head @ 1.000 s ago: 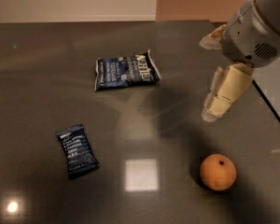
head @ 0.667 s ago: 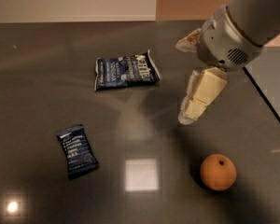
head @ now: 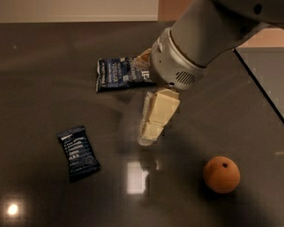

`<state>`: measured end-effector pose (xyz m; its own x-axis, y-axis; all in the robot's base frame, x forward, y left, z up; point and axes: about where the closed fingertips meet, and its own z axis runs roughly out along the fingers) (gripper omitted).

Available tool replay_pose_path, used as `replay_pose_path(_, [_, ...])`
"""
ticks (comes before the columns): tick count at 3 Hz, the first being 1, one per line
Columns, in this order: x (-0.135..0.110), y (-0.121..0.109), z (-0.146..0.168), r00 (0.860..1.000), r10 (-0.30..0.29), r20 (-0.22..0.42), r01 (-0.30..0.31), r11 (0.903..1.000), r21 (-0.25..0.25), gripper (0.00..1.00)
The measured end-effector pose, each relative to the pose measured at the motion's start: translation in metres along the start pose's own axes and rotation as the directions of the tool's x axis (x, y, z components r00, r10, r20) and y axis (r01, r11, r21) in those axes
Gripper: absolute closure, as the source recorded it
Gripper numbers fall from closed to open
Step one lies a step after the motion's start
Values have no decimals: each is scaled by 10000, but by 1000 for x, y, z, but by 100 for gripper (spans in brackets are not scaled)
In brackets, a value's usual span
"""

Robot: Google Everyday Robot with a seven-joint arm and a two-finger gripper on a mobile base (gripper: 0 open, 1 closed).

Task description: Move rxbar blueberry near blue chip bag

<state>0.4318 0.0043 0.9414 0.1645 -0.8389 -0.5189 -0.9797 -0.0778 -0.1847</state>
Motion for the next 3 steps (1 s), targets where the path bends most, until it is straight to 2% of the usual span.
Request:
replay_pose_path(1, [-25, 18, 33, 9985, -523, 164, 531, 9973, -516, 0])
replay_pose_path(3, [-59, 47, 85, 9909, -1297, 350, 1329, 9847, -1130, 0])
